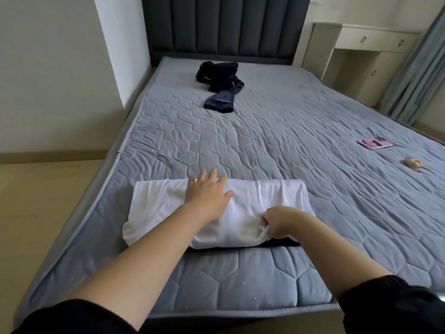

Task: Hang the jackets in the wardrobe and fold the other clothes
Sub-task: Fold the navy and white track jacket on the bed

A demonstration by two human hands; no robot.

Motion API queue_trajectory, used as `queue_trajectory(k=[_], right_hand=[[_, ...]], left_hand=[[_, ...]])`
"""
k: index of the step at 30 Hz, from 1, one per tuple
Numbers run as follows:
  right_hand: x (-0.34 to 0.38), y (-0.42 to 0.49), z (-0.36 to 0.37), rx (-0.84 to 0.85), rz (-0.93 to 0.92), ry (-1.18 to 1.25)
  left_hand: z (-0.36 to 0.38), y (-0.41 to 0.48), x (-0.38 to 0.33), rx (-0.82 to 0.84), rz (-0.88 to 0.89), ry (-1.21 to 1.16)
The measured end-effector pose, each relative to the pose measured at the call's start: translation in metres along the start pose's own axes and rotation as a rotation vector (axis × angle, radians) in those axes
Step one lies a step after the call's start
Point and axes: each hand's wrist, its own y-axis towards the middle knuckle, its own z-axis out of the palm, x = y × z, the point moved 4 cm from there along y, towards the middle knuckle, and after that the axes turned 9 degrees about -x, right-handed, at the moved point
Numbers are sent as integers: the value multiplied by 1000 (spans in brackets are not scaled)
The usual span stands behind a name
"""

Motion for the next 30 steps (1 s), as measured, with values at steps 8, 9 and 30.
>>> queue_trajectory(k=[8, 9, 30], right_hand=[[1, 12, -33, 71, -66, 452], [-1, 17, -40, -86, -37, 621], [-79, 72, 60, -387, 339, 436]], left_hand=[[76, 12, -5, -22, 47, -116], [82, 11, -4, -34, 71, -98], [98, 0, 21, -86, 3, 16]])
